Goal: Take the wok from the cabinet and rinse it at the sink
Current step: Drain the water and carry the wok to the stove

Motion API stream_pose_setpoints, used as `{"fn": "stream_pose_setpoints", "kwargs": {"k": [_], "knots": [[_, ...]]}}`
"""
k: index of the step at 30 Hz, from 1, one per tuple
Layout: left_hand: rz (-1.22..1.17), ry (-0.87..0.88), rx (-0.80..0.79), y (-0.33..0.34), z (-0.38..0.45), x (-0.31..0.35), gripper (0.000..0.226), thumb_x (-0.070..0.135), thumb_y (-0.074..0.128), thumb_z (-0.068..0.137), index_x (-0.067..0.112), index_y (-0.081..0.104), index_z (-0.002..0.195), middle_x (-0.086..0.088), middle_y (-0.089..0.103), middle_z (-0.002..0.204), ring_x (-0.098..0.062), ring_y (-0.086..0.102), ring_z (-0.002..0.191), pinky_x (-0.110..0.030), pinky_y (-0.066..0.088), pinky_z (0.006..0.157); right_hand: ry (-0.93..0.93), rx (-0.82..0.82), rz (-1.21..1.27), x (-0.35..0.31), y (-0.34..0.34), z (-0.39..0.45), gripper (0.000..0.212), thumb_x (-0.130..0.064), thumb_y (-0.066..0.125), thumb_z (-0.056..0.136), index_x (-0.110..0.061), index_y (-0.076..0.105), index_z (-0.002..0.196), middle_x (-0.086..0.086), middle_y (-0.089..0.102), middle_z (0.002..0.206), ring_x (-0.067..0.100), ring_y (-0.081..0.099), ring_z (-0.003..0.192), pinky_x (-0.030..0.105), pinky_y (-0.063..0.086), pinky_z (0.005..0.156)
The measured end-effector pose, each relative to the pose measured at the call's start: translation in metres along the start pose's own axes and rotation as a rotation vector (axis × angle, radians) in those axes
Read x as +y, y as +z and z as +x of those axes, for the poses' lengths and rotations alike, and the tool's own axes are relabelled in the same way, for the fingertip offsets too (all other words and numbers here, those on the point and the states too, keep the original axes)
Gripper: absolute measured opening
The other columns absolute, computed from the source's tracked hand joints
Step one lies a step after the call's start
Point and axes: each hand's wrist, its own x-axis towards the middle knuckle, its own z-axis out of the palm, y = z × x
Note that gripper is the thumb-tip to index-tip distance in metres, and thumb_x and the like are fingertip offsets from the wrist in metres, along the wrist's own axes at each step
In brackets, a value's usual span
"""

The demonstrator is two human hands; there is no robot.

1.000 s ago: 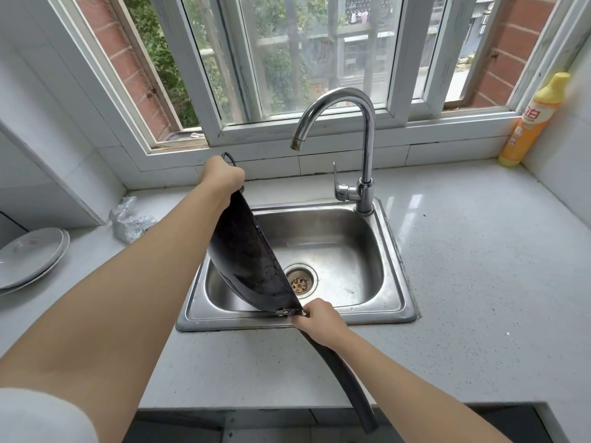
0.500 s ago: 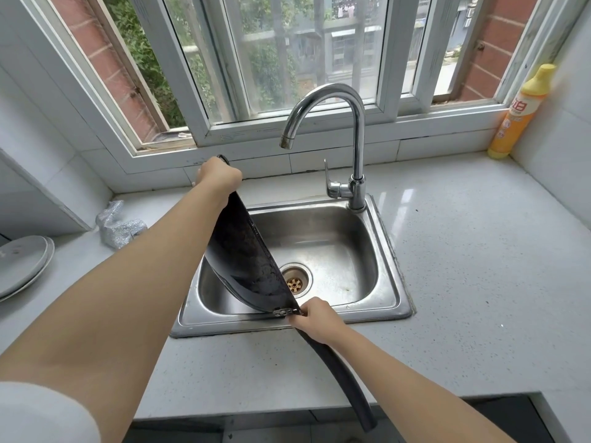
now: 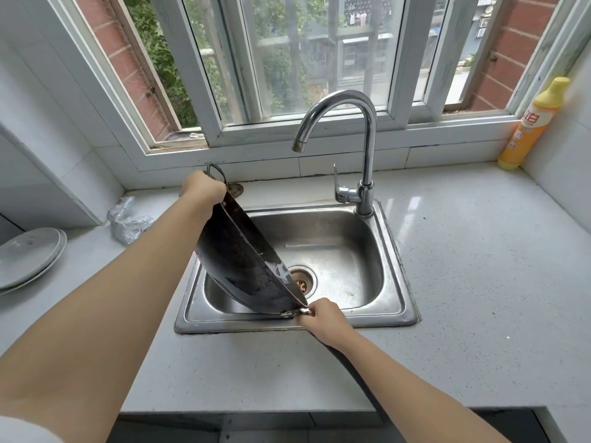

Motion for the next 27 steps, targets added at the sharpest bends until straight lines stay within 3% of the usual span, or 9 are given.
{"fn": "stream_pose_setpoints", "kwargs": {"k": [1,4,8,11,13,16,19,23,27], "knots": [[-0.037,-0.027,0.016,-0.002,0.000,-0.008,0.007,-0.008,0.048,0.083,-0.001,0.050,0.083,-0.018,0.050,0.105,-0.031,0.049,0.087,-0.034,0.041,0.077,0.016,0.017,0.004,0.000,-0.004,0.000,0.038,-0.022,0.058,0.079,-0.016,0.032,0.052,-0.002,0.034,0.051,0.014,0.030,0.048,0.027,0.021,0.047],[-0.187,-0.080,0.043,-0.008,0.003,-0.033,0.031,-0.014,0.048,0.076,-0.005,0.056,0.104,-0.021,0.055,0.101,-0.033,0.051,0.097,-0.036,0.043,0.072,0.042,0.073,-0.002,0.001,-0.018,0.002,0.031,-0.020,0.059,0.073,-0.015,0.034,0.055,-0.001,0.039,0.052,0.018,0.033,0.051,0.029,0.024,0.048],[-0.372,-0.128,0.010,-0.012,0.001,-0.060,0.037,-0.020,0.042,0.067,0.001,0.055,0.095,-0.006,0.041,0.069,-0.024,0.040,0.085,-0.021,0.027,0.055,0.062,0.094,-0.041,0.001,-0.032,0.003,0.019,-0.018,0.060,0.069,-0.011,0.044,0.065,0.002,0.045,0.059,0.023,0.042,0.058,0.027,0.029,0.049],[-0.480,-0.119,0.009,-0.014,-0.013,-0.069,0.046,-0.022,0.037,0.068,0.016,0.056,0.087,-0.002,0.040,0.067,-0.022,0.037,0.080,-0.023,0.024,0.052,0.088,0.038,0.028,0.000,-0.041,0.000,0.021,-0.015,0.063,0.069,-0.012,0.042,0.065,0.000,0.046,0.057,0.021,0.046,0.053,0.024,0.037,0.050],[-0.535,-0.141,-0.015,-0.016,-0.022,-0.077,0.055,-0.021,0.037,0.069,0.023,0.056,0.095,-0.001,0.045,0.073,-0.023,0.037,0.074,-0.024,0.025,0.054,0.111,-0.055,0.101,-0.002,-0.049,-0.004,0.017,-0.010,0.064,0.070,-0.010,0.047,0.070,0.004,0.050,0.055,0.017,0.046,0.046,0.020,0.039,0.045],[-0.609,-0.176,-0.021,-0.014,-0.030,-0.095,0.072,-0.021,0.038,0.064,0.022,0.058,0.118,-0.005,0.055,0.102,-0.025,0.048,0.090,-0.025,0.035,0.051,0.113,-0.161,0.183,-0.003,-0.063,-0.008,0.017,-0.003,0.065,0.069,-0.006,0.052,0.080,0.009,0.056,0.055,0.015,0.046,0.040,0.017,0.037,0.042],[-0.693,-0.199,-0.015,-0.009,-0.047,-0.110,0.073,-0.022,0.035,0.068,0.030,0.056,0.115,0.004,0.047,0.076,-0.016,0.040,0.072,-0.018,0.038,0.046,0.096,-0.138,0.160,-0.002,-0.070,-0.009,0.018,0.002,0.061,0.070,-0.005,0.051,0.082,0.001,0.052,0.041,0.012,0.045,0.033,0.016,0.036,0.039],[-0.794,-0.190,-0.036,0.005,-0.064,-0.137,0.077,-0.022,0.033,0.064,0.027,0.059,0.117,0.005,0.048,0.072,-0.012,0.036,0.064,-0.022,0.031,0.055,0.103,-0.062,0.099,0.007,-0.069,-0.009,0.039,-0.002,0.055,0.063,-0.007,0.047,0.100,0.007,0.052,0.055,0.014,0.044,0.035,0.020,0.037,0.040],[-0.835,-0.192,-0.006,0.017,-0.084,-0.157,0.082,-0.024,0.032,0.063,0.021,0.057,0.126,0.004,0.049,0.071,-0.011,0.040,0.062,-0.010,0.033,0.039,0.091,-0.001,-0.048,0.016,-0.071,-0.013,0.057,-0.009,0.056,0.055,-0.019,0.044,0.109,0.003,0.056,0.062,0.019,0.051,0.044,0.027,0.042,0.049]]}}
